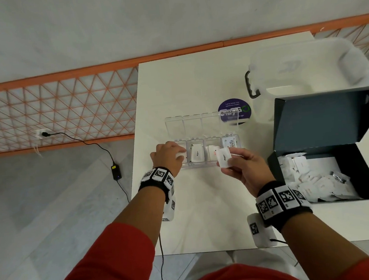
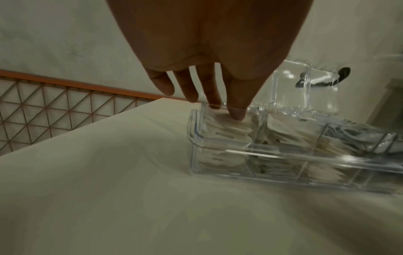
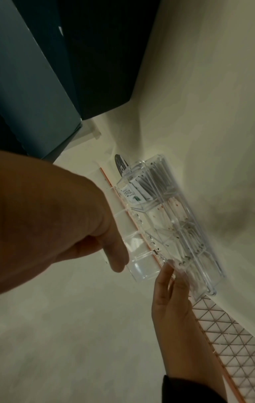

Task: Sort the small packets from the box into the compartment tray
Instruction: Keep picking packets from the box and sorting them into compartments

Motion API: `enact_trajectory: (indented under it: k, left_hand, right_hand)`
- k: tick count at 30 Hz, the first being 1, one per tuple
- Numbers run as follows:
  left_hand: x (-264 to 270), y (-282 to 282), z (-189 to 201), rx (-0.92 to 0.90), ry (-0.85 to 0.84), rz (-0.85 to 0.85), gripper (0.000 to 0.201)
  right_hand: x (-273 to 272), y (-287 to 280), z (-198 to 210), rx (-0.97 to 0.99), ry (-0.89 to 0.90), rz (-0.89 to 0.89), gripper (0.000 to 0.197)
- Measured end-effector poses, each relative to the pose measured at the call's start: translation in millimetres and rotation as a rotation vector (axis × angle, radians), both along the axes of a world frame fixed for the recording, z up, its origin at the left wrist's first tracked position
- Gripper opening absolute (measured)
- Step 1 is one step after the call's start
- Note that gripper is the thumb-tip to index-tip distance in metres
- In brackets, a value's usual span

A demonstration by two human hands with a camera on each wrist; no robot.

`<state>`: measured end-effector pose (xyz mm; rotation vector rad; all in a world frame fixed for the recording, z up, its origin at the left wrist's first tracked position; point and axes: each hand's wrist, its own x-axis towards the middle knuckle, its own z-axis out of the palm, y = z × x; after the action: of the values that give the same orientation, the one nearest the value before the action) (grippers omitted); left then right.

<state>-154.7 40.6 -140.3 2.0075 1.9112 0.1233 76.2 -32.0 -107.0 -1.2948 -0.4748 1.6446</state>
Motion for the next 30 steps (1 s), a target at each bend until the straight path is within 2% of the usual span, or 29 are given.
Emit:
enact_trajectory:
  k: [3, 5, 8, 11, 13, 18, 25, 30]
  left_hand:
    - [4.5, -1.8, 9.6, 0.133, -0.093, 0.014, 0.021]
    - [13.9, -6.3, 21.5, 0.207, -0.301, -0.013, 0.015]
    - [32.1, -14.8, 41.9, 0.077, -0.679, -0.001, 0.013]
    - [45.4, -21.6, 52.0, -0.091, -0.869, 0.044, 0.013]
    - [50.7, -26.3, 51.5, -0.123, -0.88, 0.055, 0.018]
    - [45.4, -24.0, 49.2, -0.034, -0.899, 0.134, 0.015]
    - [19.4, -7.5, 46.8, -0.009, -0.682, 0.215, 0.019]
    - [22.4, -4.9, 32.2, 0.007, -0.568, 0.241, 0.018]
  right_hand:
    - [-3.5, 1.1, 0.4, -0.023, -0.023, -0.028, 0.022]
    - [-6.4, 2.0, -0.1, -0.024, -0.069, -0.026, 0.017]
    - [-12.2, 3.4, -0.5, -0.012, -0.125, -0.039, 0.014]
    - [-16.6, 6.8, 1.8, 0.019, -0.115, -0.058, 0.016]
    - [-19.4, 9.6, 4.1, 0.046, -0.106, -0.023, 0.017]
    - [-27.9, 14.3, 7.5, 0.025, -0.119, -0.037, 0.016]
    - [-23.3, 9.9, 6.2, 0.012, -0.157, -0.036, 0.015]
    - [-20.7, 4.7, 7.1, 0.011, -0.149, -0.054, 0.016]
